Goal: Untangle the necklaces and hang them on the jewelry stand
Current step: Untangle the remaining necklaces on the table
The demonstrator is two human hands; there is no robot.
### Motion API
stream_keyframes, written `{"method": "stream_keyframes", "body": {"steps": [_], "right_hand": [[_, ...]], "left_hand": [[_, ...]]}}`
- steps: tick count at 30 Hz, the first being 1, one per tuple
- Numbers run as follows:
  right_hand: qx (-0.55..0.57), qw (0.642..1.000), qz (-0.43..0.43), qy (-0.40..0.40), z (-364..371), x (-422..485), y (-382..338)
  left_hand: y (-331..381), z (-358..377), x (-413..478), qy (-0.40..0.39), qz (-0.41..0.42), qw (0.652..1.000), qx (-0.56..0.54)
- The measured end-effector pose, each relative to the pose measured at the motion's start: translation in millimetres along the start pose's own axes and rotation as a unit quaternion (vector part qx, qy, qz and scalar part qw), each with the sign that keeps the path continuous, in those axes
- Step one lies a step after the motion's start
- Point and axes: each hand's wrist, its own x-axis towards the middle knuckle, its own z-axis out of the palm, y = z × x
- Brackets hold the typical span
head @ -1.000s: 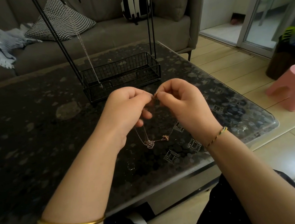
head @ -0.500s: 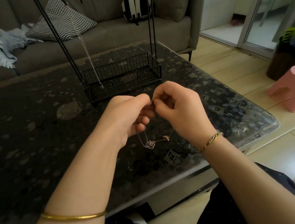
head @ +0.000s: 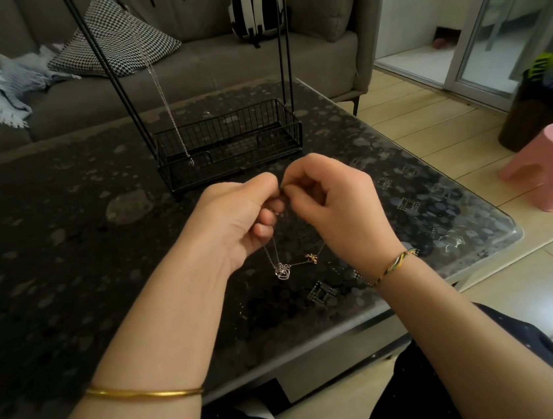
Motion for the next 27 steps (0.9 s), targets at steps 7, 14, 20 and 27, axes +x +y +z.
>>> {"method": "stream_keyframes", "body": {"steps": [7,14,20,27], "right_hand": [[0.016,0.999,0.035,-0.02,-1.2,1.0,-3.8],[0.038,0.998,0.053,-0.023,-2.6,2.2,-5.2],[0.093,0.993,0.073,-0.021,-4.4,1.7,-6.1],[0.159,0.98,0.113,-0.031,-7.6,4.9,-7.7]], "left_hand": [[0.9,-1.6,-0.1,0.004,-0.003,1.0,-0.023],[2.2,-2.4,0.3,-0.007,-0.013,0.998,-0.06],[3.8,-5.4,0.2,-0.022,-0.039,0.992,-0.114],[4.9,-9.4,-0.8,-0.048,-0.085,0.98,-0.174]]}}
